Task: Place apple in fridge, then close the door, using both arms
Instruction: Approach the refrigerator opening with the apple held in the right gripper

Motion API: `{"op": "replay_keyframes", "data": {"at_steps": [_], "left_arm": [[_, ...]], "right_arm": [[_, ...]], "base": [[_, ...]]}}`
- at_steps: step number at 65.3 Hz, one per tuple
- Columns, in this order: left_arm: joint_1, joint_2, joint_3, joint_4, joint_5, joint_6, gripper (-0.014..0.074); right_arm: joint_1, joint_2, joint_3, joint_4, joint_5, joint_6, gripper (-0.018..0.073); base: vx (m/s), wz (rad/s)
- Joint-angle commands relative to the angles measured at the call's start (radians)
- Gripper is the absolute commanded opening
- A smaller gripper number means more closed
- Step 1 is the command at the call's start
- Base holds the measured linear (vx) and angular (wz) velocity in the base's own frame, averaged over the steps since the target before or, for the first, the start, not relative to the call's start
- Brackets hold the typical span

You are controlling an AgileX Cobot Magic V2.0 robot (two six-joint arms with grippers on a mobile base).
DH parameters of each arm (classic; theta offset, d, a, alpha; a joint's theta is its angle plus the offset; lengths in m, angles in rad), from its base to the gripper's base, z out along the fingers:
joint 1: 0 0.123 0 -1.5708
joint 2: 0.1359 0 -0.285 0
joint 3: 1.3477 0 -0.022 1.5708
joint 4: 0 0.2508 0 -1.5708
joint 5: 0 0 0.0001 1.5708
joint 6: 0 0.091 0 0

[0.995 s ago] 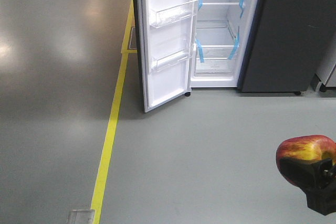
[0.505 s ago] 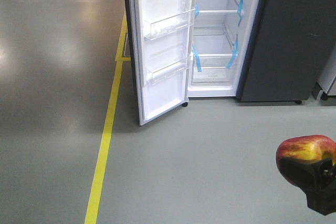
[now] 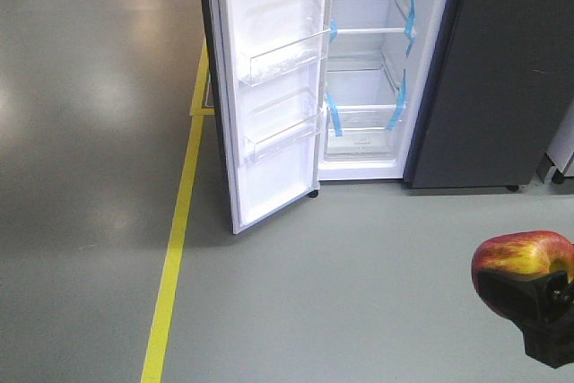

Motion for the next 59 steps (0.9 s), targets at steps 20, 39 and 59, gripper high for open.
{"op": "replay_keyframes", "data": {"at_steps": [20, 39, 59], "left_arm": [[-0.005, -0.015, 0.028, -0.008, -0.077, -0.004, -0.0006], [-0.005, -0.015, 0.028, -0.008, -0.077, -0.004, -0.0006], [-0.005, -0.015, 0.028, -0.008, -0.077, -0.004, -0.0006]], "right_arm": [[-0.002, -0.001, -0.027, 0.014, -0.065, -0.006, 0.0162], [-0.002, -0.001, -0.027, 0.014, -0.065, -0.006, 0.0162], [-0.002, -0.001, -0.027, 0.014, -0.065, -0.006, 0.0162]], "base": [[0.13, -0.01], [0.11, 0.02], [0.10, 0.03]]}}
